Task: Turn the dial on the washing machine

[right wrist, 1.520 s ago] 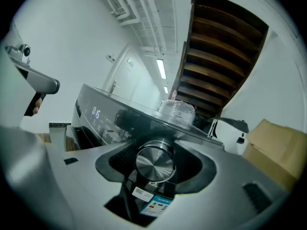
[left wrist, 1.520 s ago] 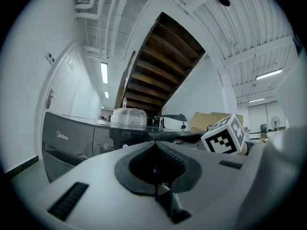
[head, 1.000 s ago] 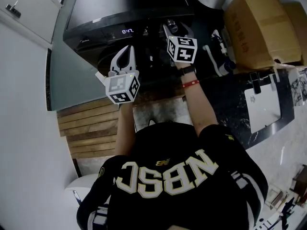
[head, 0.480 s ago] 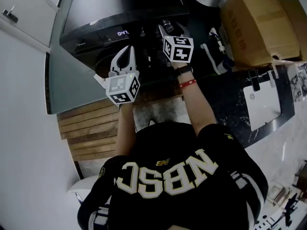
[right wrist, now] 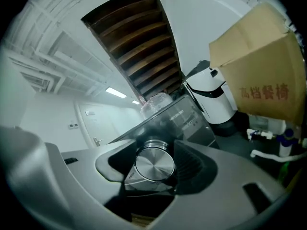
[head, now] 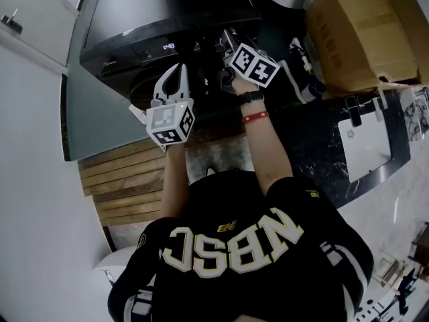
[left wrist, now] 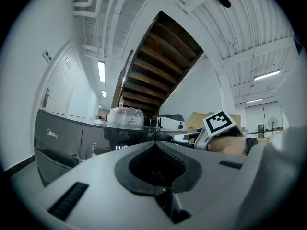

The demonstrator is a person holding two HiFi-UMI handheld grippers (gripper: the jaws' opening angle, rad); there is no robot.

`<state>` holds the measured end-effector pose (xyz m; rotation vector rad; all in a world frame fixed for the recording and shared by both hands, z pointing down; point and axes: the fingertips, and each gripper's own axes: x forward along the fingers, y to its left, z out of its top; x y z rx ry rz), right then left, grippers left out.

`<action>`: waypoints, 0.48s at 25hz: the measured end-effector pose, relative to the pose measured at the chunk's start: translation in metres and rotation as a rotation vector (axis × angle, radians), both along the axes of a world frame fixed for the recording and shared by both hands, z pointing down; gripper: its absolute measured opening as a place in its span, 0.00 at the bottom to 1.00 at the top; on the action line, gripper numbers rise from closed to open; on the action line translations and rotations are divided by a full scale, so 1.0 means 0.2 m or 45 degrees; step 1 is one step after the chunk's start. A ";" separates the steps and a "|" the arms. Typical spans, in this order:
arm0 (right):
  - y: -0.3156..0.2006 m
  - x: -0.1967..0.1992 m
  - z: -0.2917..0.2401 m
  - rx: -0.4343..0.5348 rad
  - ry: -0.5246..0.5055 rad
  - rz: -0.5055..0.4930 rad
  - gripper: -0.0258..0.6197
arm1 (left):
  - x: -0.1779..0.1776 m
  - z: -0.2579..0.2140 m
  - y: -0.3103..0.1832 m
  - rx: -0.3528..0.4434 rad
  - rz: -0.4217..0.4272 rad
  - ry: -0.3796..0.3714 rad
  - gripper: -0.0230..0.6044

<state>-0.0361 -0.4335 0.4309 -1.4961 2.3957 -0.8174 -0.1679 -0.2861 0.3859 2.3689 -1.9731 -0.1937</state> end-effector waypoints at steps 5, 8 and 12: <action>0.00 0.00 0.00 -0.002 0.000 -0.009 0.42 | 0.02 0.00 -0.01 0.001 0.011 0.004 0.06; 0.00 0.00 0.00 -0.008 -0.017 -0.011 0.42 | 0.03 -0.01 -0.02 0.004 0.017 0.005 0.06; -0.01 0.01 0.01 -0.028 -0.075 -0.008 0.42 | 0.04 0.00 -0.02 0.002 0.020 0.004 0.06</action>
